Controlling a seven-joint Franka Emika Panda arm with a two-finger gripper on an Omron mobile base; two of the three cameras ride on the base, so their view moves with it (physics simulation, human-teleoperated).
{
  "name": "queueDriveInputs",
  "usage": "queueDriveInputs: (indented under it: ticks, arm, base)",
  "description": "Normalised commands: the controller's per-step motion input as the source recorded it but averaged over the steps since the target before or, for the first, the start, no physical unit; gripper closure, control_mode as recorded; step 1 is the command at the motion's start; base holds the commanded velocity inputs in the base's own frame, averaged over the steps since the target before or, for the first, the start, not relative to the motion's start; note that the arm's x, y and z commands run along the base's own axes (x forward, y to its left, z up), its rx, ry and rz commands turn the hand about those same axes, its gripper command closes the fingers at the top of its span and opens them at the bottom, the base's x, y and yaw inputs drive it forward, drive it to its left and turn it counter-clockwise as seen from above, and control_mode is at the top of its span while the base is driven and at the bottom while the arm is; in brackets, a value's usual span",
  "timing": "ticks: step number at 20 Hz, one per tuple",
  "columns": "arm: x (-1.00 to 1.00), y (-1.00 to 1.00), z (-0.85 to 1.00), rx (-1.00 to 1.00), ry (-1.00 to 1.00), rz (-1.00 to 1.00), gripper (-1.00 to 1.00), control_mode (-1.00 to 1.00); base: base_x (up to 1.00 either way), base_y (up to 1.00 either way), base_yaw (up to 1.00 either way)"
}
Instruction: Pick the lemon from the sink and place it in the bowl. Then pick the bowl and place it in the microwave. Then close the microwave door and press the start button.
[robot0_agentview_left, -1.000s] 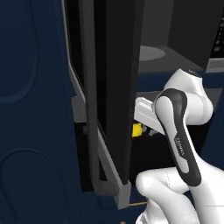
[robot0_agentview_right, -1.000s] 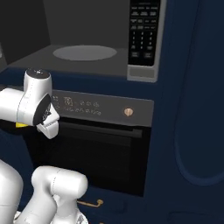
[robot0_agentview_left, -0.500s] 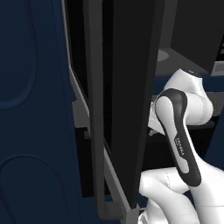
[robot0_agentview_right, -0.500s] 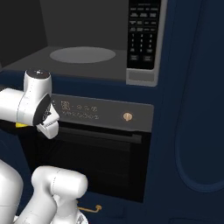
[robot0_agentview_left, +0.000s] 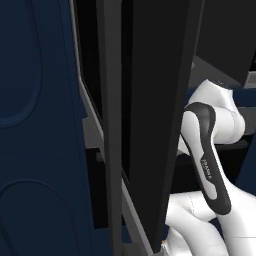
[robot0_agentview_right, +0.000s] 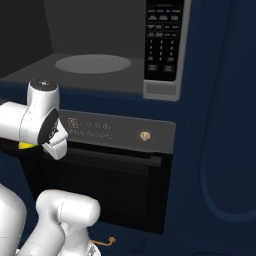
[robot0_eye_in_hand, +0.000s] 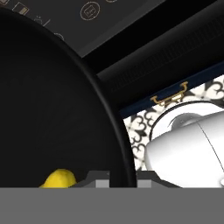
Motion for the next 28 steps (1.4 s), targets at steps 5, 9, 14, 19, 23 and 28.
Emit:
queueDriveInputs:
  ticks: [5, 9, 14, 19, 23, 28]
  arm:
    - [-0.10, 0.00, 0.01, 0.00, -0.04, 0.00, 1.00, -1.00]
    - [-0.60, -0.22, 0.48, 0.00, -0.24, -0.06, 1.00, -1.00]
    - [-0.18, -0.29, 0.64, 0.00, -0.23, -0.15, 1.00, -1.00]
    - [0.04, -0.16, 0.40, 0.00, -0.12, -0.24, 1.00, -1.00]
    - [0.06, -0.07, 0.34, 0.00, -0.16, -0.29, 1.00, -1.00]
    - [0.02, -0.43, 0.57, 0.18, -0.02, -0.21, 1.00, -1.00]
  base:
    - [0.00, 0.00, 0.00]
    - [0.00, 0.00, 0.00]
    - [0.00, 0.00, 0.00]
    - [0.00, 0.00, 0.00]
    - [0.00, 0.00, 0.00]
    - [0.00, 0.00, 0.00]
